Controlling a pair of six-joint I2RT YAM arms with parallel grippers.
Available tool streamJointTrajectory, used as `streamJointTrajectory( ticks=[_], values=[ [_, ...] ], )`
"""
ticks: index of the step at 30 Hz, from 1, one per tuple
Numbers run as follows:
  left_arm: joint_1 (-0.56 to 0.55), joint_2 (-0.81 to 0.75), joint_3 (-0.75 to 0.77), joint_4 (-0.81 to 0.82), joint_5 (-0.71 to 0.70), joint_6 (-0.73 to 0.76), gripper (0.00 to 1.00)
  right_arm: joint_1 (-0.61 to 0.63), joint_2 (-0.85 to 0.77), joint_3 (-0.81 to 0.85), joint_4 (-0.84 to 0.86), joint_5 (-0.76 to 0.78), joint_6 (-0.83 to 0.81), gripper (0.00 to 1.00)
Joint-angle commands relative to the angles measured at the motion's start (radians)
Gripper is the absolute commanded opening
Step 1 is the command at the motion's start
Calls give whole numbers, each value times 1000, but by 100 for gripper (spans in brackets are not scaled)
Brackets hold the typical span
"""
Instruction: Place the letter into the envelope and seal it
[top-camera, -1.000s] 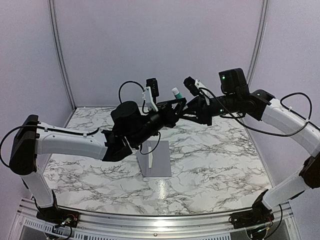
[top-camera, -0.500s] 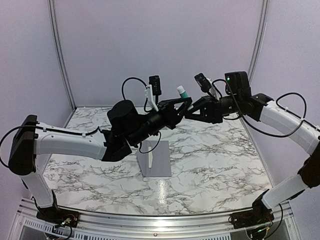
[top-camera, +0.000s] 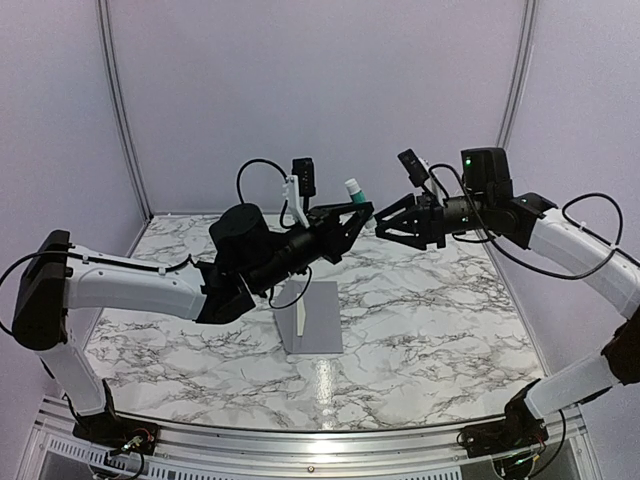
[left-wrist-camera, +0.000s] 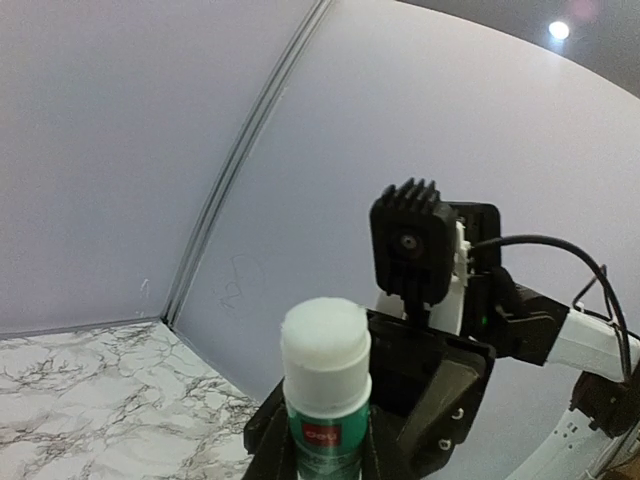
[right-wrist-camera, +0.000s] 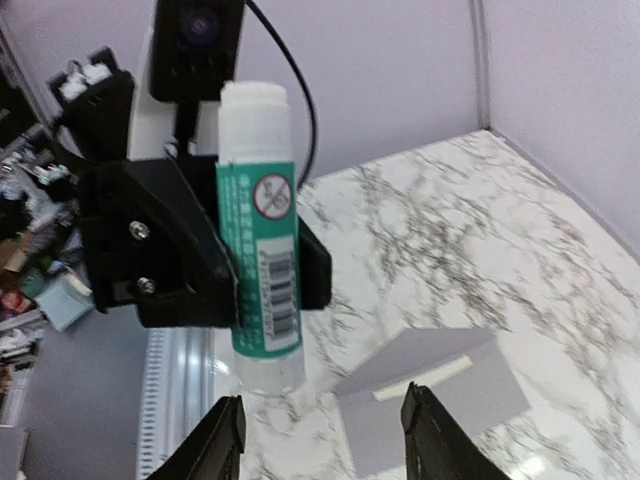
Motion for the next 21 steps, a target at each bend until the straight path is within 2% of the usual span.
streamJointTrajectory(
  ticks=[1,4,11,21],
  values=[
    [6,-34,-9,4,-132,-15,0,65,-49,47,-144,499,-224,50],
    [4,-30,-13,19,-174,-34,0,103,-42,70,-157,535,-245,50],
    [4,-8,-2,44,-172,-62,0,165,8,138,-170,531,-267,51],
    [4,4,-2,56,-158,-77,0,178,67,203,-159,444,-215,53]
  ],
)
